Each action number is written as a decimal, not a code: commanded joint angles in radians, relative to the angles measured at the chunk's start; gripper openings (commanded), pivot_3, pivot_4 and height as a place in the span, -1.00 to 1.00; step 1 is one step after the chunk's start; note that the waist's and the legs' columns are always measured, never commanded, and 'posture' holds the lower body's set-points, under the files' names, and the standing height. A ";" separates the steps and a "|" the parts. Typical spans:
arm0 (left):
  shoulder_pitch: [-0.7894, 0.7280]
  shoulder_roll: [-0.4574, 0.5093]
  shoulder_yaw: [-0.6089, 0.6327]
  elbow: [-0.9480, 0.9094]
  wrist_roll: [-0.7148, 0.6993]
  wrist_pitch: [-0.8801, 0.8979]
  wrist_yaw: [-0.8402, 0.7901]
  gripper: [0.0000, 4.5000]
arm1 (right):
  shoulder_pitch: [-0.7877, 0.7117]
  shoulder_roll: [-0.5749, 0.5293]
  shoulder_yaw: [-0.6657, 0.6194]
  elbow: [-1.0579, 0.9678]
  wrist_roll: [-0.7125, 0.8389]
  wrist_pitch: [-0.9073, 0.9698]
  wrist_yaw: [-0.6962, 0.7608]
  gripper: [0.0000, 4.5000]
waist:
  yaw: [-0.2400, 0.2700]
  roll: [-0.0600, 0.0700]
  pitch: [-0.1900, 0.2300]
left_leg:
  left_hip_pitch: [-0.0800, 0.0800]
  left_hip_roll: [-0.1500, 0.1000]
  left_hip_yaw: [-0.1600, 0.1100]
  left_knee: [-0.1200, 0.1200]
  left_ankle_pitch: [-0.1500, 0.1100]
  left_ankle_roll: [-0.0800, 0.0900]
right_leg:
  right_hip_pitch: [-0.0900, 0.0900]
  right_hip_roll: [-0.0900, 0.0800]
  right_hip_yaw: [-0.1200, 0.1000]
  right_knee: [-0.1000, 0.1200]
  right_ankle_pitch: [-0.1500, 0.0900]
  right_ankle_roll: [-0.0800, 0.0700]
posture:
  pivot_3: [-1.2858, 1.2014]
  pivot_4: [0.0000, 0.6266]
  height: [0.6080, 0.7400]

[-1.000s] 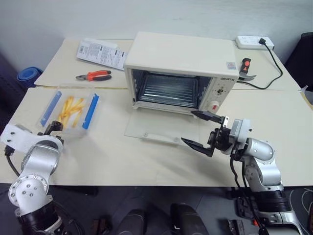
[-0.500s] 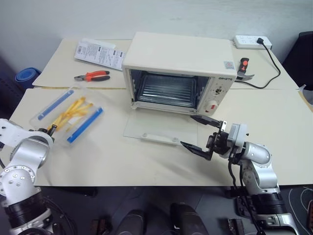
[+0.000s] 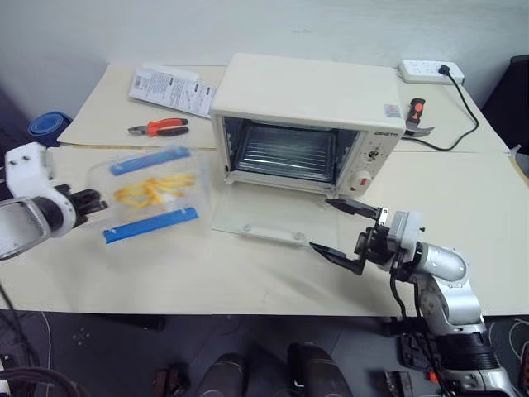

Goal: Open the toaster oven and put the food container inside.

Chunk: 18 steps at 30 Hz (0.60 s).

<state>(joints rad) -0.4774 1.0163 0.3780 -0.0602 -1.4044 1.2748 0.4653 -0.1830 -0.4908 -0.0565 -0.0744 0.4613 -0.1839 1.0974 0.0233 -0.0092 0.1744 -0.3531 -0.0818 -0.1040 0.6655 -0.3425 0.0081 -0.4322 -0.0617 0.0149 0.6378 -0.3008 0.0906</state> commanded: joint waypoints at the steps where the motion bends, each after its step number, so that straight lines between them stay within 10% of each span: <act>1: -0.163 -0.006 -0.094 -0.042 0.041 0.030 -0.110 -0.97 | 0.035 -0.016 -0.032 -0.069 0.007 0.007 -0.035 1.00 | 0.000 0.000 0.000 | 0.000 0.000 0.000 0.000 0.000 0.000 | 0.000 0.000 0.000 0.000 0.000 0.000 | 0.03 -0.52 1.00; 16: -0.434 -0.401 -0.318 0.043 0.404 0.007 -0.266 -0.97 | 0.155 -0.004 -0.047 -0.243 -0.026 0.034 -0.211 1.00 | -0.021 0.000 0.000 | -0.002 0.000 0.004 0.001 0.001 -0.001 | -0.007 0.001 0.004 0.006 0.000 0.000 | 0.03 -0.52 1.00; 18: -0.444 -0.436 -0.322 0.050 0.438 0.013 -0.284 -0.66 | 0.164 -0.004 -0.043 -0.258 -0.029 0.036 -0.226 1.00 | -0.021 0.000 0.000 | -0.002 0.000 0.004 0.002 0.001 -0.001 | -0.007 0.001 0.004 0.006 0.000 0.000 | 0.03 -0.52 1.00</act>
<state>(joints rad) -0.8865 0.5817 0.0367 0.0108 -0.9981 1.3080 0.2030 -0.0239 -0.4979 -0.0874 -0.2807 0.4267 -0.1470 0.8873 0.0024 -0.0093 0.1745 -0.3553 -0.0819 -0.1003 0.6673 -0.3415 0.0067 -0.4390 -0.0611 0.0185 0.6442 -0.3008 0.0907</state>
